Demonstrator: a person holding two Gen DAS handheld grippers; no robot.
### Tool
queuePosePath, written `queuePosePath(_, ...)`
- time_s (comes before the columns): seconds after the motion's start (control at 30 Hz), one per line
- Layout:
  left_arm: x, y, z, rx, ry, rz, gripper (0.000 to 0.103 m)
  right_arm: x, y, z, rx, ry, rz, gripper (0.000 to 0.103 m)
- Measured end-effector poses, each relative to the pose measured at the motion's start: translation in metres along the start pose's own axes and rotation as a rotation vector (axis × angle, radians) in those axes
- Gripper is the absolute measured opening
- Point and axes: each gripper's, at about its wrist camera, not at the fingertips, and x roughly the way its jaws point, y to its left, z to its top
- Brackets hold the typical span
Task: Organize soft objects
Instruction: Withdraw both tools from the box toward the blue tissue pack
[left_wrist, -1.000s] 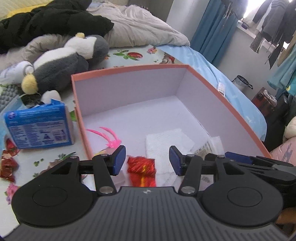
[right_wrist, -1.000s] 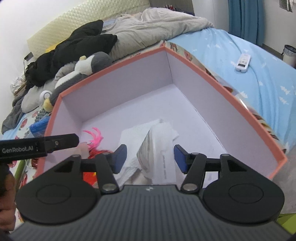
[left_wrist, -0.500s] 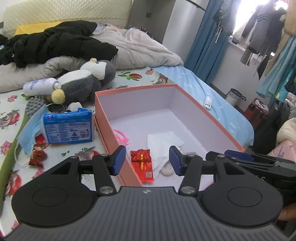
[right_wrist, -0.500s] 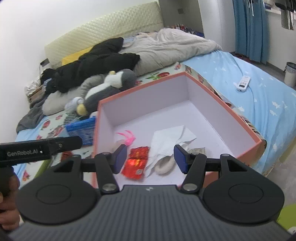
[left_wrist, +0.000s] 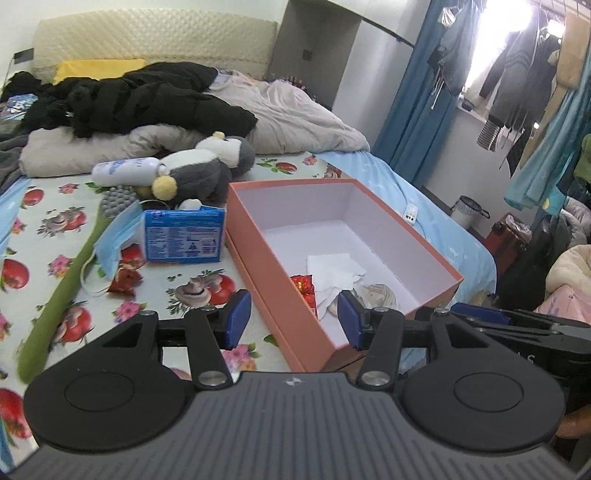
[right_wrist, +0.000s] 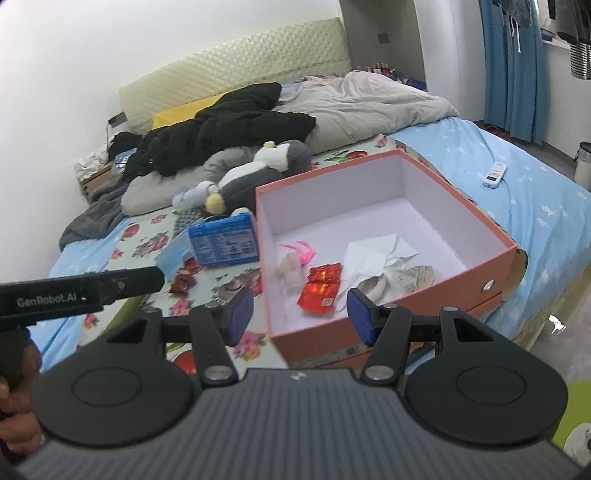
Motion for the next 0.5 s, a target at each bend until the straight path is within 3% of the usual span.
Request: queuePosePath(0.5, -0.08, 0.029, -0.046, -0.069, -0.082, 0.079, 0.058, -0.032, 0.047, -0.031, -0.075, 0.013, 0.064, 0.059)
